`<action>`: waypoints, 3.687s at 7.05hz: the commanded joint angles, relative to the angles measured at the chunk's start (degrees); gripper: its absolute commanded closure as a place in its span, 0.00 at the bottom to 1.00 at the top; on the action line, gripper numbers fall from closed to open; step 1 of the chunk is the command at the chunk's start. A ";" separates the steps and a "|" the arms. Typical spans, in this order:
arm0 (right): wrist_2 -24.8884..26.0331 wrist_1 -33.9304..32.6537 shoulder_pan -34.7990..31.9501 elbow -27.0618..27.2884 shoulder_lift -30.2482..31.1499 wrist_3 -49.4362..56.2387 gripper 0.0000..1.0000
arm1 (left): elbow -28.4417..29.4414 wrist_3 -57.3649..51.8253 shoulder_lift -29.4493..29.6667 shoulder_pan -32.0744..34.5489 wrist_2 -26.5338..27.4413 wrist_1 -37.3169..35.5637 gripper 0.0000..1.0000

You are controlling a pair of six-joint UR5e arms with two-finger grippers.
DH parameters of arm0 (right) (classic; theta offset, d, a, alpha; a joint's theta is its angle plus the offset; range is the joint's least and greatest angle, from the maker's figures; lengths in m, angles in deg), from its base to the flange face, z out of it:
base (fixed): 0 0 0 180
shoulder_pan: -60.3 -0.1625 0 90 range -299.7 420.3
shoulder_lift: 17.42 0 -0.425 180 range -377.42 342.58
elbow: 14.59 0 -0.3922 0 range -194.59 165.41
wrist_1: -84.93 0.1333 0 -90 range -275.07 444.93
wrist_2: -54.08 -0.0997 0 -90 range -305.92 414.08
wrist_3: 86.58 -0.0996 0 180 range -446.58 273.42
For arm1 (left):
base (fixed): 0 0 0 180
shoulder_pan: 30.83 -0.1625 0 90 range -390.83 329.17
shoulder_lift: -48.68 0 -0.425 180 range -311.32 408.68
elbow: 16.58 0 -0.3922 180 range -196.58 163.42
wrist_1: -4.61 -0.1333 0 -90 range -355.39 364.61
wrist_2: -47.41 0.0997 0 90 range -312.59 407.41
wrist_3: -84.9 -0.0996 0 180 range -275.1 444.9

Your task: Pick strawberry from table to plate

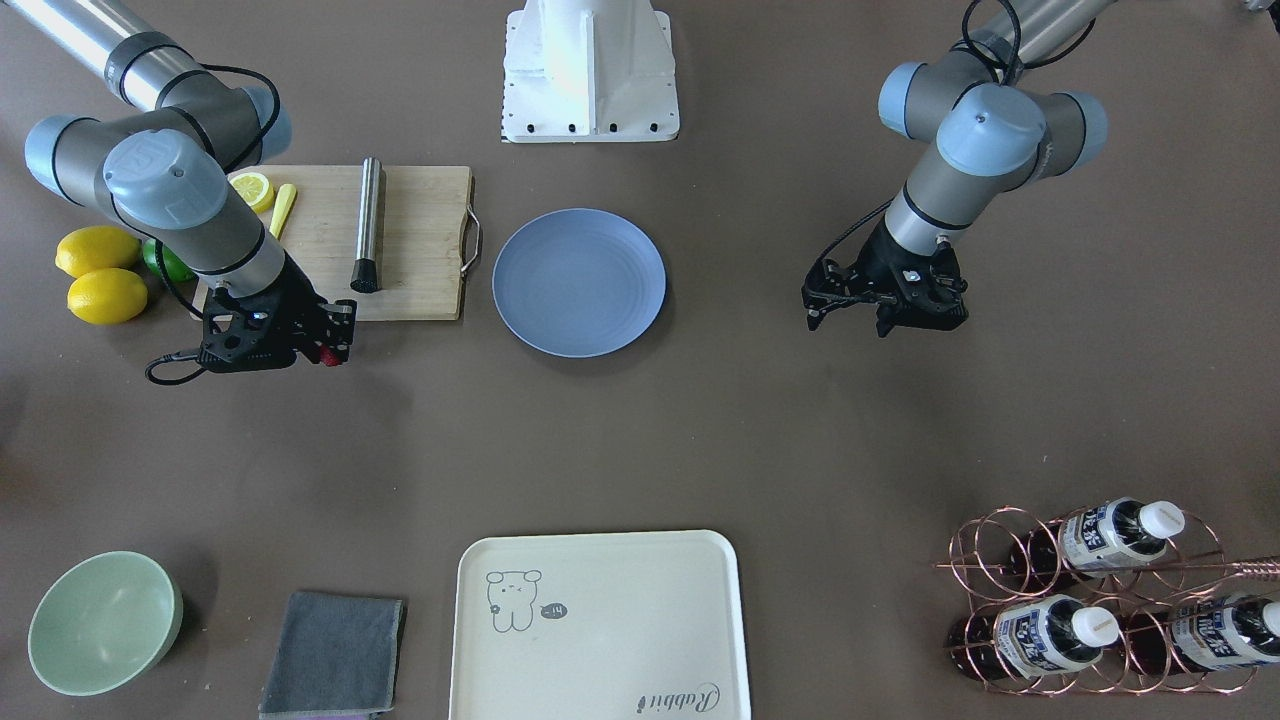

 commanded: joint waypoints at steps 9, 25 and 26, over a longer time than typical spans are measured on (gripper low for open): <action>11.53 -7.85 18.85 -7.70 -23.43 -19.97 1.00 | -0.28 -16.86 -5.98 12.87 -7.66 -3.25 0.03; -17.43 -14.79 -27.47 7.70 12.64 32.73 0.00 | -4.15 -38.00 -9.14 29.11 -15.99 -14.48 0.03; -19.12 -15.15 -34.95 3.94 15.99 45.38 0.00 | -3.53 -42.22 -10.53 32.08 -18.10 -15.90 0.03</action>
